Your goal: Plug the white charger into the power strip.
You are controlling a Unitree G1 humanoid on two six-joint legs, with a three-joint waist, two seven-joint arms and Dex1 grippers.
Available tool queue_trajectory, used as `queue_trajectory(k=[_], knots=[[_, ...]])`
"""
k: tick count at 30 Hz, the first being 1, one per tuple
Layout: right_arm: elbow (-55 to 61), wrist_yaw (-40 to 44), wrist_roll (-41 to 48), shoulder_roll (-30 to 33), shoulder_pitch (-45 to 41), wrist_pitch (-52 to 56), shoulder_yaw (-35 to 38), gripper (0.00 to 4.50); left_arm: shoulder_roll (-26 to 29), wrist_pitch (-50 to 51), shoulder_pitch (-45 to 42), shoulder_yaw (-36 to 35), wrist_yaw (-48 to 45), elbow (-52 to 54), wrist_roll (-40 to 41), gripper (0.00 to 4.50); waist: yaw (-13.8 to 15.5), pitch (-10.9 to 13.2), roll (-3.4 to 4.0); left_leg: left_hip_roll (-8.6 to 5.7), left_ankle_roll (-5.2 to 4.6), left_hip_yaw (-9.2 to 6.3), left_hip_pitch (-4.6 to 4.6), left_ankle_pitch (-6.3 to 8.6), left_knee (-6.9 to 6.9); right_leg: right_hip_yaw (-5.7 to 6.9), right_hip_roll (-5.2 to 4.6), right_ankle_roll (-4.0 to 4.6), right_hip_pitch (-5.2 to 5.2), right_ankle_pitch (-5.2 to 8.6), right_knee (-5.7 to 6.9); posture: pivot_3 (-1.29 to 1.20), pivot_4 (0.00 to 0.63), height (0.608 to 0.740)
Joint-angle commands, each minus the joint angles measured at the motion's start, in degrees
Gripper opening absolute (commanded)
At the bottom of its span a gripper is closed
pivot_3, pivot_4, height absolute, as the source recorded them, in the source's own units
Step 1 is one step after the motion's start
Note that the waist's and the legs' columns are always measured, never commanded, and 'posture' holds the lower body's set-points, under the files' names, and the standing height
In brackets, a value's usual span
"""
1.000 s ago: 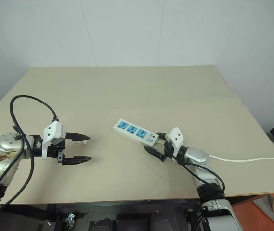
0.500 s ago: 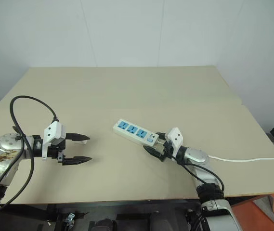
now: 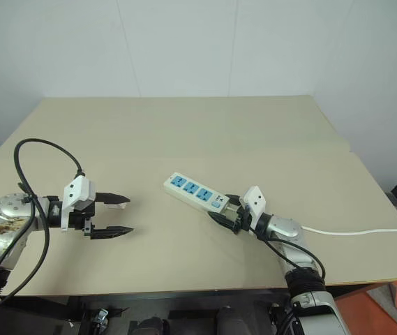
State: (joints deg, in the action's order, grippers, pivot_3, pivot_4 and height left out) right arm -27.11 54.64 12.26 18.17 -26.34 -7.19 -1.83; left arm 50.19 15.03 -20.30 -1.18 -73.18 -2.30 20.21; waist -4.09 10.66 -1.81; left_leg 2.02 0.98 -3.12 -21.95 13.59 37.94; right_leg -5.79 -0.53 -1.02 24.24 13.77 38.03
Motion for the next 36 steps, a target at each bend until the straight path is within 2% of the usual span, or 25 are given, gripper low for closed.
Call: queue_trajectory(k=[1, 5, 13, 15, 19, 27, 32, 36], knots=[[1.0, -0.4, -0.3, 0.1, 0.0, -0.1, -0.3, 3.44, 0.7, -0.5, -0.2, -1.1, 0.2, 0.9, 0.0, 4.50, 0.0, 0.0, 0.00, 0.00, 0.00, 0.00, 0.00, 0.00, 0.00, 0.00, 0.00, 0.00, 0.00, 0.00, 0.00, 0.00, 0.150, 0.740], [2.8, 0.6, 0.8, 0.5, 1.0, 0.1, 0.0, 3.44, 0.6, -1.2, -0.3, -1.4, 0.5, 1.0, -0.2, 4.50, 0.0, 0.0, 0.00, 0.00, 0.00, 0.00, 0.00, 0.00, 0.00, 0.00, 0.00, 0.00, 0.00, 0.00, 0.00, 0.00, 0.150, 0.740], [17.6, 14.6, 8.6, 8.2, 10.0, 3.5, 0.0, 3.44, 3.6, -2.8, -5.5, -2.2, -2.3, -0.3, -0.1, 4.50, 0.5, 0.0, 0.01, -0.05, 0.00, 0.00, -0.10, 0.00, 0.01, 0.02, -0.08, -0.09, 0.02, 0.05, -0.05, 0.00, 0.150, 0.740], [19.7, 18.1, 10.0, 9.8, 10.7, 5.0, -0.9, 3.44, 4.3, -4.7, -9.9, -0.1, -4.5, -3.9, -2.0, 4.50, 0.5, 0.0, 0.01, -0.03, 0.00, -0.01, -0.06, 0.00, 0.02, 0.04, -0.03, -0.37, 0.00, 0.21, -0.04, 0.00, 0.150, 0.740], [18.9, 21.3, 9.2, 9.5, 8.9, 4.4, -3.5, 3.44, 4.6, -11.9, -21.5, 6.8, -10.7, -15.5, -9.5, 4.50, 0.1, 0.0, 0.00, -0.02, 0.00, -0.01, 0.05, 0.00, 0.02, 0.02, 0.05, -0.41, -0.07, 0.24, -0.02, 0.00, 0.150, 0.740], [7.9, 23.3, 5.2, 4.9, 0.1, 0.9, -8.0, 3.44, 0.2, -28.4, -44.5, 22.3, -19.3, -42.0, -24.9, 4.50, 0.1, 0.0, 0.00, -0.05, 0.00, -0.02, -0.14, -0.01, 0.04, 0.01, 0.07, -0.08, 0.07, 0.05, -0.02, 0.00, 0.150, 0.740], [2.2, 22.5, 2.7, 2.1, -2.9, -1.3, -9.0, 3.44, -3.2, -34.5, -53.5, 30.7, -19.3, -52.9, -32.2, 4.50, 0.1, 0.0, -0.01, -0.06, 0.00, -0.04, -0.19, 0.00, 0.06, 0.01, 0.04, -0.07, 0.09, 0.04, -0.02, 0.00, 0.150, 0.740], [0.3, 21.2, 1.1, 0.9, -3.4, -2.4, -9.3, 3.44, -6.7, -33.9, -57.1, 32.3, -19.3, -58.5, -35.2, 4.50, -0.2, 0.0, -0.01, -0.05, 0.00, -0.05, -0.17, 0.00, 0.08, 0.00, 0.06, -0.13, 0.10, 0.07, 0.03, 0.00, 0.150, 0.740]])
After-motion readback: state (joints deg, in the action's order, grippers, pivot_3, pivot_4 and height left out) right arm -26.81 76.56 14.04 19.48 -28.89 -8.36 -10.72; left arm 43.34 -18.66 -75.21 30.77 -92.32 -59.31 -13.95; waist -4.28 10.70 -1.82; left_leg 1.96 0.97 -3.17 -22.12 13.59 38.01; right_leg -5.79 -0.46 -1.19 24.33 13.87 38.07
